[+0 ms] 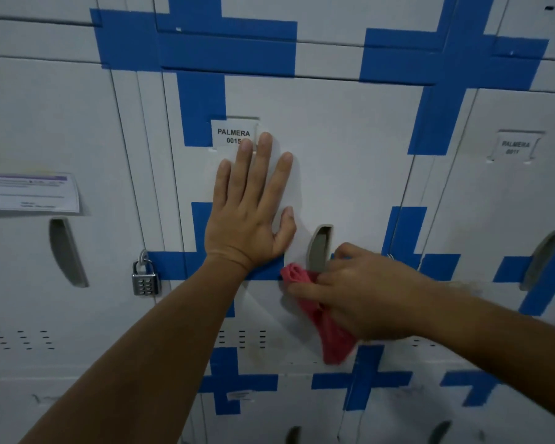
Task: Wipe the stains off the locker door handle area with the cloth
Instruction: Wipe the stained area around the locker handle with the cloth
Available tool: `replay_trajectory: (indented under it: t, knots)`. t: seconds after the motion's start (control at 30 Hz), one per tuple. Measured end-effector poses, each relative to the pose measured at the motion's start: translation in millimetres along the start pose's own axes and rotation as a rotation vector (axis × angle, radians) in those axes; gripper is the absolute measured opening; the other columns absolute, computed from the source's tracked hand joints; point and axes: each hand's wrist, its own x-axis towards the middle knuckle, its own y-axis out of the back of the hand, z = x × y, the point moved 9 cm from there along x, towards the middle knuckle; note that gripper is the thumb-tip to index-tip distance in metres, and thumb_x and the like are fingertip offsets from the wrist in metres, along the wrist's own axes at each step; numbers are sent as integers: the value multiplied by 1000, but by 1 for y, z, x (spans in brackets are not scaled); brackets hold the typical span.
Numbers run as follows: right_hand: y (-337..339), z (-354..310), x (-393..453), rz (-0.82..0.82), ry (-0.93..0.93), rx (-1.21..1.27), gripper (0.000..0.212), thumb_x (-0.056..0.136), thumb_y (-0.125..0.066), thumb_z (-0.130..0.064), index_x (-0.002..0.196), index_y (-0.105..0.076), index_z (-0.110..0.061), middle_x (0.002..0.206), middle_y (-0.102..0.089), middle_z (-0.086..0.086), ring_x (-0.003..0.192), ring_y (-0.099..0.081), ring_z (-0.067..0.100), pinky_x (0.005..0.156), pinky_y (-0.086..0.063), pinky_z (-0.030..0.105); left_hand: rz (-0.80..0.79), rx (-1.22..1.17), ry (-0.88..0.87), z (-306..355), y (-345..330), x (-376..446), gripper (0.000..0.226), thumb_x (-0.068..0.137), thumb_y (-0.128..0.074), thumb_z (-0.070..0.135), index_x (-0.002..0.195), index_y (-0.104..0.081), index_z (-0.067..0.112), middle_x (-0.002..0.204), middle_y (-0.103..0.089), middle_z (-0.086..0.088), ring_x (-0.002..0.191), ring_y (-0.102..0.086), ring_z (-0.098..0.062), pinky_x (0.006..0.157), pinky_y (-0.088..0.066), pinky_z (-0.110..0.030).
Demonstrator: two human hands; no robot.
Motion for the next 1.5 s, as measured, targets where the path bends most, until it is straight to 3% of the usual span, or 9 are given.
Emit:
replay_trajectory:
  t: [0.13,0.37,0.57,0.7,0.83,1.0,1.1,1.23,1.5]
  knots:
    - [28,24,-3,132,-9,-48,41,93,-36,-29,134,-41,-33,89,-67,-8,79,-58,16,95,-41,39,5,12,3,-1,0,-1,75,93,-41,43,158,-21,12,163,-18,-20,152,-14,-38,124,-3,-49]
    - [65,39,4,418,-42,-346,31,96,-48,-17,126,-54,-16,80,-57,9,66,-51,27,65,-40,40,12,8,-2,0,0,-1,71,97,-35,47,158,-22,13,163,-19,-20,152,-14,-38,124,-6,-50]
    - [76,51,-16,783,-177,-517,26,98,-53,-16,122,-62,-12,97,-58,15,78,-52,30,66,-39,42,7,-13,7,-1,0,-1,73,96,-37,46,158,-19,13,164,-17,-20,152,-13,-37,125,-4,-49]
    - [68,38,-10,973,-242,-458,6,89,-63,-12,94,-61,-14,93,-51,9,79,-49,25,68,-38,38,-7,3,4,-1,-2,-1,73,97,-36,47,159,-17,14,164,-16,-19,153,-12,-37,125,-3,-49]
    - [51,30,-1,848,-158,-543,18,92,-59,-8,77,-67,-14,80,-65,5,65,-56,23,60,-41,35,6,-4,0,-1,0,-1,72,97,-37,46,158,-20,13,164,-18,-19,152,-13,-37,124,-5,-49]
    - [27,40,-18,733,-402,-391,30,97,-56,-23,120,-65,-6,126,-63,16,107,-61,33,87,-44,45,9,-7,5,0,-1,-1,73,96,-37,46,158,-20,13,164,-18,-19,152,-13,-37,125,-4,-49]
    - [0,31,-23,599,-650,-63,64,96,-48,-38,148,-35,-3,155,-31,19,144,-27,36,111,-27,55,15,-4,6,-2,-1,-1,71,96,-36,42,159,-20,13,164,-17,-19,152,-13,-37,125,-4,-49]
    - [-17,37,-7,560,-894,129,77,100,-34,-49,155,1,-10,163,7,13,149,10,33,118,-8,58,11,-34,3,-1,1,-1,70,94,-38,31,159,-17,13,164,-15,-20,153,-10,-37,125,-1,-49]
    - [-45,7,8,532,-773,51,71,98,-45,-49,155,-18,-15,161,-6,12,149,-3,36,115,-15,61,1,-54,7,-2,2,-1,74,89,-39,28,159,-16,13,164,-15,-20,152,-10,-39,125,0,-49]
